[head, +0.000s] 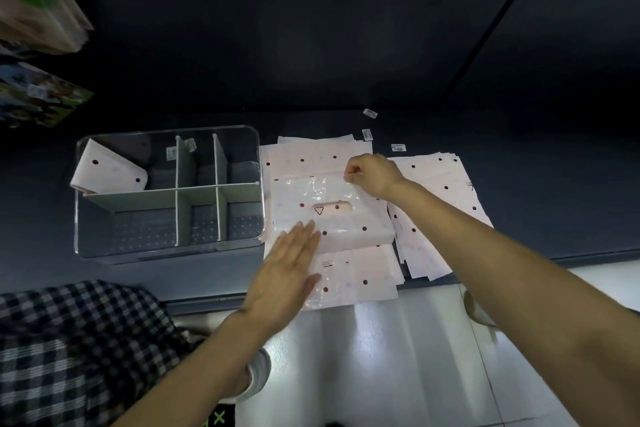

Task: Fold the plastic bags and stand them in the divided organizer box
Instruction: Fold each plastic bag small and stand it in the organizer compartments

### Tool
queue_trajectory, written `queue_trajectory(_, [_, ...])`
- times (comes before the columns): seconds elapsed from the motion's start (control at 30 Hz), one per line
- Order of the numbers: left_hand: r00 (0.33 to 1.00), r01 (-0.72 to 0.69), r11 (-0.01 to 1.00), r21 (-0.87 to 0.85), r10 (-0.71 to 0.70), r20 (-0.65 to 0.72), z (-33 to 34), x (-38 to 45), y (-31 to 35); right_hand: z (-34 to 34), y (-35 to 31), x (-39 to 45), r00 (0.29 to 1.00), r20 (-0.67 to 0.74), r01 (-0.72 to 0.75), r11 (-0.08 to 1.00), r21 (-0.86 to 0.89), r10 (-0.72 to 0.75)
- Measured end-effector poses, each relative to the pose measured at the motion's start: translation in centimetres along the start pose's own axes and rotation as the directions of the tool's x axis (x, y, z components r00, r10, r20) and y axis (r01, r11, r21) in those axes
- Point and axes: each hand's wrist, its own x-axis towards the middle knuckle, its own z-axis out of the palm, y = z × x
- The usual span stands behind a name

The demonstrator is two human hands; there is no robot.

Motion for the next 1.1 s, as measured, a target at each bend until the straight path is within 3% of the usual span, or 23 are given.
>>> queue_trajectory(0.1, [0.987, 0.025, 0.996, 0.088, -0.038, 0.154, 2.0, 0.2, -0.6, 1.2, 0.3, 1.2, 0.998, -0.026, -0.062, 0.998, -0.034, 0.061])
queue_trajectory(0.3, [0.965, 0.028, 0.979, 0.201, -0.079, 0.25, 4.2, -0.1, -1.0, 3.1, 0.5, 1.7, 0.989, -0.125, -0.095, 0.992, -0.084, 0.084])
queue_trajectory(0.4, [0.968, 0.039, 0.982, 0.187, -0.084, 0.236, 4.5, -0.2, -0.8, 4.4, 0.3, -0.4, 0.946, -0.324, -0.049, 0.995, -0.09, 0.017])
queue_trajectory(0.47, [0.973, 0.05, 0.984, 0.173, -0.088, 0.214, 4.6, -0.1, -0.5, 6.3, 0.0, -3.2, 0.898, -0.411, 0.102, 0.983, -0.155, -0.158])
queue_trajectory(0.53, [0.972, 0.058, 0.977, 0.204, -0.101, 0.21, 4.6, 0.0, -0.3, 8.6, -0.3, -6.6, 0.859, -0.349, 0.307, 0.922, -0.237, -0.375])
queue_trajectory(0.6, [0.972, 0.064, 0.975, 0.212, -0.11, 0.21, 4.7, 0.0, -0.2, 10.7, 0.2, -9.3, 0.846, -0.176, 0.449, 0.85, -0.274, -0.504])
queue_trajectory(0.67, [0.969, 0.064, 0.975, 0.214, -0.112, 0.222, 4.7, 0.0, -0.3, 11.7, 1.7, -11.0, 0.866, -0.045, 0.46, 0.828, -0.321, -0.498])
queue_trajectory(0.73, [0.962, 0.045, 0.972, 0.231, -0.104, 0.251, 4.5, -0.1, -0.6, 11.2, 3.9, -11.8, 0.904, 0.001, 0.397, 0.84, -0.369, -0.427])
queue_trajectory(0.87, [0.952, 0.01, 0.971, 0.239, -0.083, 0.295, 3.6, -1.1, -2.0, 9.0, 8.3, -13.3, 0.945, 0.009, 0.289, 0.827, -0.483, -0.326])
queue_trajectory(0.97, [0.955, 0.019, 0.96, 0.279, -0.1, 0.28, 2.8, -2.8, -3.3, 7.6, 9.3, -14.0, 0.94, -0.02, 0.275, 0.789, -0.55, -0.341])
queue_trajectory(1.1, [0.948, 0.068, 0.958, 0.279, -0.149, 0.282, 2.5, -3.4, -3.2, 7.2, 6.4, -12.8, 0.868, -0.239, 0.282, 0.828, -0.485, -0.436])
